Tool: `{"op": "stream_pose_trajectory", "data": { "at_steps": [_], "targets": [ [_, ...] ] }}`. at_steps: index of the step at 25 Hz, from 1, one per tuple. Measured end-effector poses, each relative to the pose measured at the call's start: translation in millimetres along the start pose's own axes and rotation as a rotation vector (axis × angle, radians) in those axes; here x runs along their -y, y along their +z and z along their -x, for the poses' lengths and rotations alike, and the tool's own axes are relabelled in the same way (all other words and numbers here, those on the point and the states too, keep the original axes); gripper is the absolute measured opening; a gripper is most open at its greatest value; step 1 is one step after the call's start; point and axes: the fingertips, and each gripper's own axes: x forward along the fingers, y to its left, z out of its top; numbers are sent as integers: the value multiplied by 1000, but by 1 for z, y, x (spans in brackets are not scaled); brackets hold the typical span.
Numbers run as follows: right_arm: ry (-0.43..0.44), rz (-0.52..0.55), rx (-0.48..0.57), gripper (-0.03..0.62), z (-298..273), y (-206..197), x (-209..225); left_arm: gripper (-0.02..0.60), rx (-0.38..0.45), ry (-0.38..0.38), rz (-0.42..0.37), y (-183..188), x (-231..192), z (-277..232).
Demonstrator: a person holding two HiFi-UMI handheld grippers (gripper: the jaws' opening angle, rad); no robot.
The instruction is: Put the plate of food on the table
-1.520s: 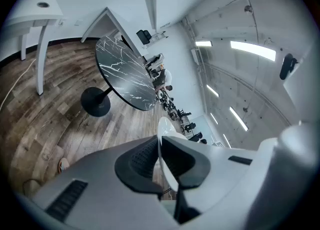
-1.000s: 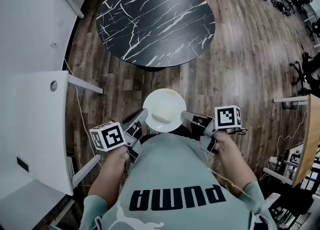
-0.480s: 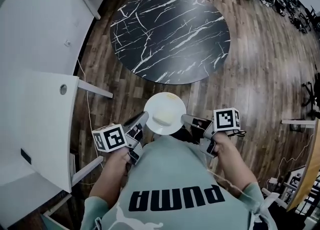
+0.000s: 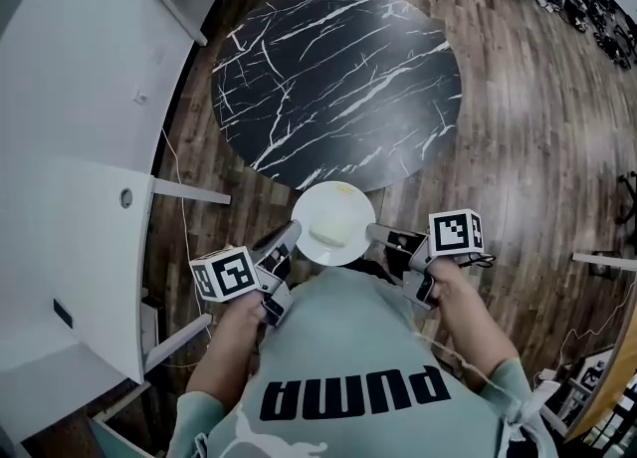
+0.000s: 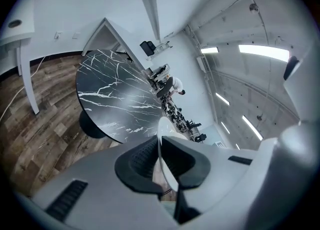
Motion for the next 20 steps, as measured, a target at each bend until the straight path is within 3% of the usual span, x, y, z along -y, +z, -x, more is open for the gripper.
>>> {"op": "stream_pose_trajectory", "data": {
  "at_steps": [9, 20],
  "targets": [
    [9, 10, -21, 21, 15, 45, 14, 29, 11, 32, -4, 11, 12, -42],
    [-33, -23, 23, 23, 1, 94, 28, 29, -50, 33, -3, 48, -8, -87]
  ]
}}
